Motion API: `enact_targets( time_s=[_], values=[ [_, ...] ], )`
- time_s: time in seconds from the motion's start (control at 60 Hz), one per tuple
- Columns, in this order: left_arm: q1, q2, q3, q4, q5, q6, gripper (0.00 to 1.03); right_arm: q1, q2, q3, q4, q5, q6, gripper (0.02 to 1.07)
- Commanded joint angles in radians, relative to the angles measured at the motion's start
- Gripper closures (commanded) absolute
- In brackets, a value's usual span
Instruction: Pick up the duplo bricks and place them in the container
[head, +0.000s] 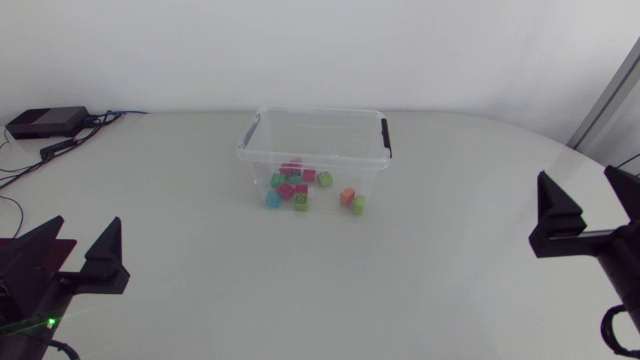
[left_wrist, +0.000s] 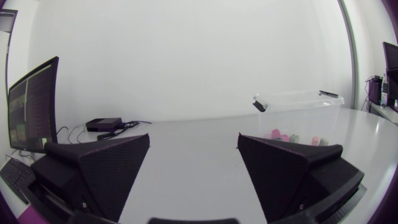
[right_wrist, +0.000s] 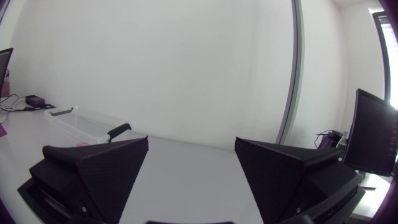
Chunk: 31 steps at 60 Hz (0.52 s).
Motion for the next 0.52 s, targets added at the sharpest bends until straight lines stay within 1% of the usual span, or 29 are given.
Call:
enact_targets(
  time_s=[0.0, 0.283, 0.5],
  values=[
    [0.004, -0.003, -0.015, -0.002, 0.018, -0.040, 0.04, -0.020, -0.044, -0.060, -0.016, -0.024, 0.057, 0.06],
    [0.001, 0.002, -0.014, -0.017, 0.080, -0.104, 0.04, -0.083, -0.207, -0.228, -0.076, -0.133, 0.176, 0.07],
    [0.001, 0.002, -0.014, -0.017, 0.082, -0.105, 0.04, -0.084, -0.210, -0.232, -0.077, -0.136, 0.179, 0.07]
  ],
)
